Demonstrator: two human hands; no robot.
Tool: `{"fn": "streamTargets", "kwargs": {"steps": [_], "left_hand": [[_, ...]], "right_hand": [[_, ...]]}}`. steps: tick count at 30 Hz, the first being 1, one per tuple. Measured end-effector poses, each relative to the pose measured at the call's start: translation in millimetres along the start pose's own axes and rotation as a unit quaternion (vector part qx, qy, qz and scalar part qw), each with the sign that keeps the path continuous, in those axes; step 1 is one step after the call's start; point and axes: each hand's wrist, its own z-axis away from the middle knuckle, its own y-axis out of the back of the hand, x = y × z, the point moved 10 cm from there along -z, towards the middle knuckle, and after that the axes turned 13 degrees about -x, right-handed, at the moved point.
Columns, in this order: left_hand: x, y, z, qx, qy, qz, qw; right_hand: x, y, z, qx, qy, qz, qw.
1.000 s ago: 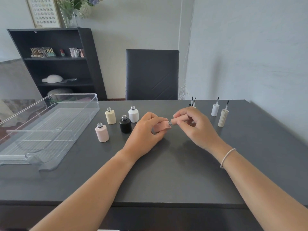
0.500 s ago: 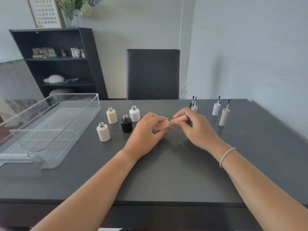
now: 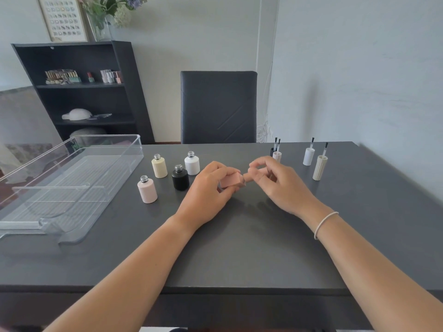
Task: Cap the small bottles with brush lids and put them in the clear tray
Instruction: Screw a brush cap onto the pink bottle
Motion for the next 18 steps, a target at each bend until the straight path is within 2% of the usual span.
{"fn": "streamTargets", "kwargs": {"steps": [3, 7, 12, 16, 18], "left_hand": [[-1.2, 0.3, -0.1, -0.001, 0.005, 0.001, 1.0], [-0.6, 1.3, 0.4, 0.001, 0.002, -0.004, 1.0], [0.0, 0.3, 0.3, -0.002, 0.002, 0.002, 1.0], [0.0, -0.7, 0.3, -0.006, 0.003, 0.001, 1.0], [-0.1, 0.6, 0.7, -0.001, 0.003, 0.003, 1.0]], "right_hand": [[-1.0, -0.9, -0.5, 0.002, 0.015, 0.003, 1.0], [5.0, 4.1, -0.1, 0.023, -0.024, 0.03, 0.999], [2.3, 7.9, 2.2, 0.042, -0.004, 0.008, 0.999], [7.4, 11.8, 3.7, 0.053, -0.041, 0.022, 0.998], [4.9, 12.7, 4.9, 0.056, -0.027, 0.006, 0.998]]}}
